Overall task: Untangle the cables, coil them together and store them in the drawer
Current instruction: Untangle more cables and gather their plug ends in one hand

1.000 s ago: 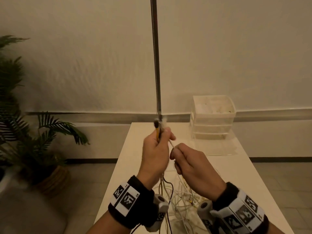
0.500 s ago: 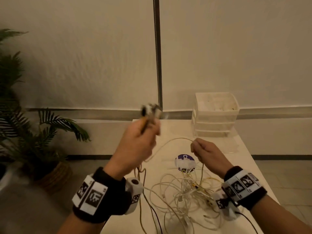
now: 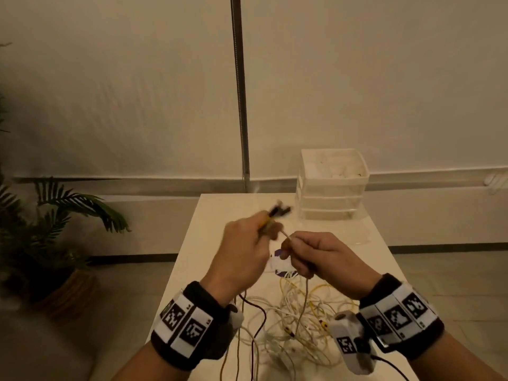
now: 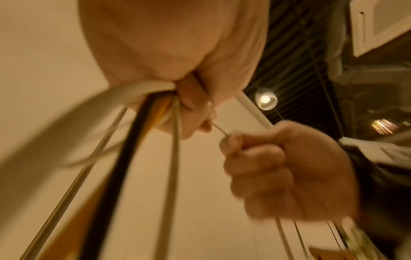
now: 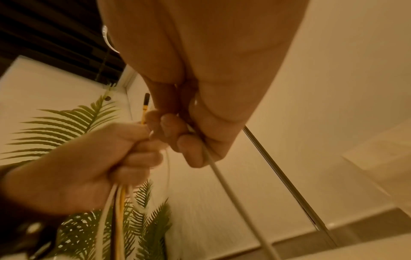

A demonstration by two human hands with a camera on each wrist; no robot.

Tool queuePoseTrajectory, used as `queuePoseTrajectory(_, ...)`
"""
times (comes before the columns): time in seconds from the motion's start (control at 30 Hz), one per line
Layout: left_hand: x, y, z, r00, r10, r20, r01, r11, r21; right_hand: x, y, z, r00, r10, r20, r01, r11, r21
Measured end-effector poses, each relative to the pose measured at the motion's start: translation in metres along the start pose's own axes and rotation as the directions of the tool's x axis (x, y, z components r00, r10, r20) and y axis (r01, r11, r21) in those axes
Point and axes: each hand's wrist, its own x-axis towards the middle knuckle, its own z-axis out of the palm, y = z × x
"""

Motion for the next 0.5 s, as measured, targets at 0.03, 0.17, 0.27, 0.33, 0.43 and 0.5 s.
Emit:
queuePoseTrajectory(0.03, 0.003, -0.001, -0.003, 0.993, -0.054, -0.106, 0.050, 0.998, -0.043, -0.002, 0.007, 0.002, 1.000, 0.002, -0.007, -0.002, 1.000, 0.002)
queuePoseTrajectory(0.17, 0.021, -0.016, -0.039, 0.847, -0.258, -0.465, 0.146, 0.954, -0.263, -0.015, 0.042, 0.016, 0.998, 0.062, -0.031, -0.063, 0.998, -0.032)
queuePoseTrajectory(0.27, 0.016, -0.014, -0.047, 0.854, -0.266, -0.447, 0.139, 0.945, -0.297, -0.015, 0.051, 0.019, 0.990, 0.081, -0.118, -0.085, 0.996, -0.027)
queuePoseTrajectory(0.33, 0.004, -0.002, -0.032, 0.902, -0.158, -0.401, 0.083, 0.977, -0.199, -0.009, 0.043, 0.016, 0.987, 0.057, -0.150, -0.065, 0.997, -0.052)
queuePoseTrajectory(0.43, -0.015, 0.009, -0.003, 0.991, 0.043, -0.128, -0.053, 0.996, -0.077, -0.002, 0.017, 0.012, 0.994, -0.019, -0.112, 0.000, 0.987, -0.161)
queuePoseTrajectory(0.5, -0.019, 0.007, 0.011, 0.996, 0.071, 0.055, -0.070, 0.997, -0.016, 0.000, 0.003, 0.008, 0.997, -0.026, -0.071, 0.014, 0.986, -0.166)
